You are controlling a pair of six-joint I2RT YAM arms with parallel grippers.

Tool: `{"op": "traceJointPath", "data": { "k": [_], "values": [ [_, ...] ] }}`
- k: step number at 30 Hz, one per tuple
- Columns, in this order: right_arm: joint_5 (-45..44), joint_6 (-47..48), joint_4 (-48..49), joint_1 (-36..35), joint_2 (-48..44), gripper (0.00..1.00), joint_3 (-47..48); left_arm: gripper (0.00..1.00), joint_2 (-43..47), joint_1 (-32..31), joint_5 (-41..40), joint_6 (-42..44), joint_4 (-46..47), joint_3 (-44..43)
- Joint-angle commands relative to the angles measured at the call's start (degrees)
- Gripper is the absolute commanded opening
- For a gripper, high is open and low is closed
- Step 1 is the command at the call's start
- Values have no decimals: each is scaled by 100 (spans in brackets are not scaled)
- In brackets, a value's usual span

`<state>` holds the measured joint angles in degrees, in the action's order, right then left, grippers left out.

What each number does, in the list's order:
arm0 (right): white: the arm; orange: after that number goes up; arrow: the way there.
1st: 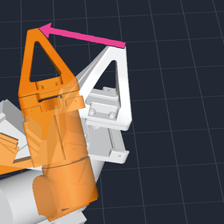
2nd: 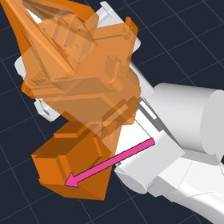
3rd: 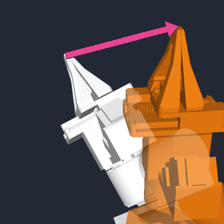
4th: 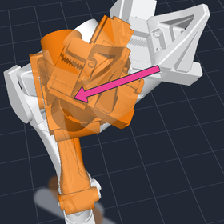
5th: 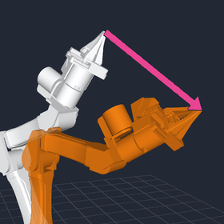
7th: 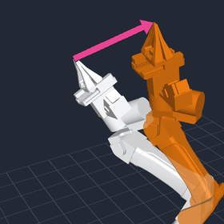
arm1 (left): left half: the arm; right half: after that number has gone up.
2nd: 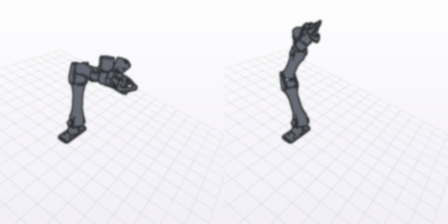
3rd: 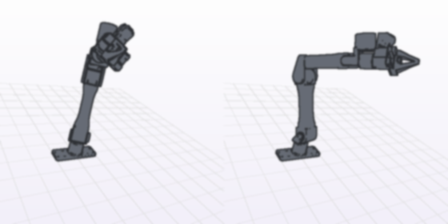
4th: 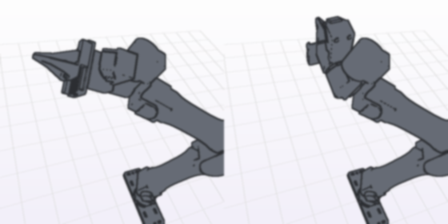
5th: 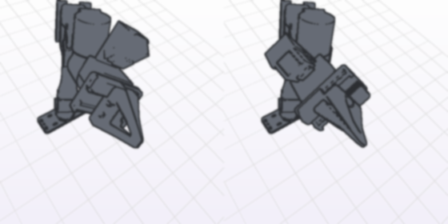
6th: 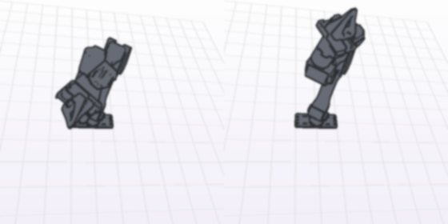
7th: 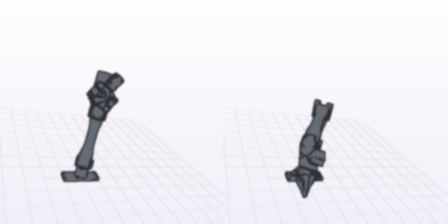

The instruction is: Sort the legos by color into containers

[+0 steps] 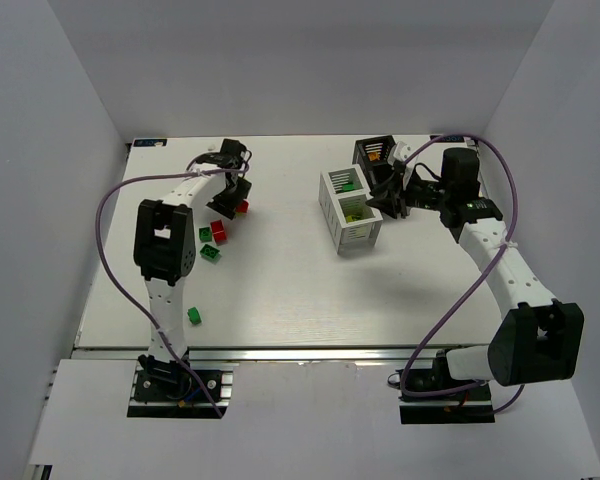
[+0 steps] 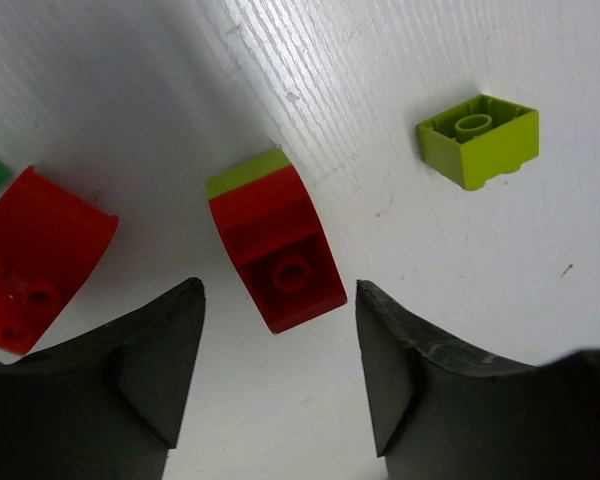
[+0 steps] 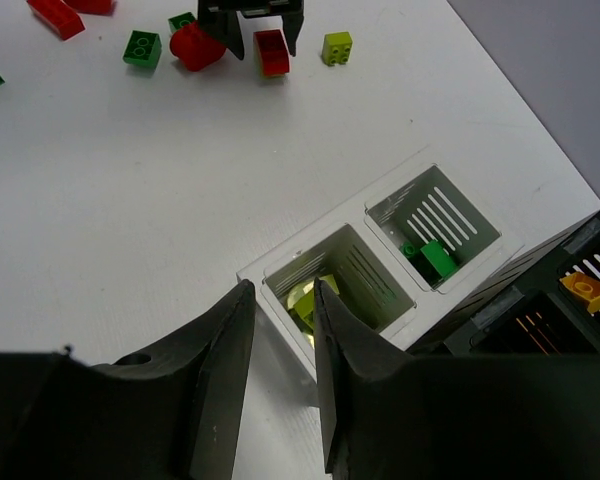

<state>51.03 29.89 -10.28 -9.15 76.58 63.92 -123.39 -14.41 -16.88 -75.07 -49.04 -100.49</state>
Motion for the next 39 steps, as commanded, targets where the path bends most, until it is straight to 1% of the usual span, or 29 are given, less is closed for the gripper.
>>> {"op": "traceJointPath", "data": {
  "k": [1,5,7,9,10,11,14,15,17,18,19,21,22,23,24,25,26,27,28,29,30,31,32,33,34,35,36,37,39],
  "values": [
    [180,-89,167,36,-152,36,-2,70,-53,53,-8,-69,-54,-261],
    [189,-89,167,53,-169,36,-37,63,-123,62,53,-26,52,-270],
    [197,-115,158,62,-178,36,-29,62,-150,88,106,-17,96,-270],
    [206,-115,158,62,-187,36,-29,57,-167,97,194,10,105,-270],
    [206,-115,141,71,-187,36,-29,54,-168,97,212,27,131,-252],
    [206,-115,141,71,-187,36,-20,46,-141,97,255,62,157,-252],
    [250,-115,80,80,-187,36,-11,32,52,97,396,193,420,-94],
    [267,-115,62,80,-196,36,-11,24,200,97,527,246,491,19],
    [338,-97,-17,71,-187,35,-3,17,385,88,738,483,719,160],
    [373,-97,-61,80,-187,36,-11,16,491,88,1000,589,816,248],
    [460,-106,-105,71,-178,36,-11,9,761,97,1186,712,1104,510],
    [618,-220,-289,71,-108,42,33,4,1105,79,1572,1107,1430,880],
    [819,-299,-351,62,-73,43,41,2,1542,62,2018,1221,1815,1352],
    [908,-473,-404,45,-38,45,59,1,1790,44,2188,1431,2010,1609],
    [961,-597,-509,-16,32,45,77,0,2062,18,2390,1564,2290,1907],
    [1084,-738,-527,-60,76,45,77,0,2639,0,2766,1757,2833,2554],
    [1137,-878,-545,-104,120,45,94,0,2949,9,3004,1854,3160,2917],
    [1173,-1158,-580,-209,199,44,120,0,3248,9,3311,1951,3999,3304],
    [1260,-1309,-589,-289,252,44,129,0,3539,0,3854,2048,4416,3682],
    [1313,-1458,-571,-350,287,44,138,0,4037,9,4059,2075,4742,4294],
    [1348,-1790,-536,-490,375,45,138,0,4243,9,4253,2136,5015,4544],
    [1401,-1994,-388,-579,410,45,130,0,4419,9,4429,2180,5496,4764],
    [1436,-2231,-282,-640,463,48,129,0,4568,0,4796,2241,5701,4958],
    [1463,-2477,-159,-754,585,51,138,0,4866,-26,5000,2233,5964,5351],
    [1541,-2923,77,-807,665,54,164,0,5017,-61,5176,2207,6646,5564],
    [1646,-3275,201,-860,753,58,191,0,5157,-114,5517,2103,7053,5775],
    [1752,-3592,315,-930,971,59,226,0,5428,-227,5634,2032,7466,6134],
    [1927,-4257,421,-966,1086,60,322,1,5536,-298,5722,1935,8079,6268],
    [2095,-4814,816,-1080,1307,63,419,2,5799,-579,5802,2013,8505,6497]
  ]
}}
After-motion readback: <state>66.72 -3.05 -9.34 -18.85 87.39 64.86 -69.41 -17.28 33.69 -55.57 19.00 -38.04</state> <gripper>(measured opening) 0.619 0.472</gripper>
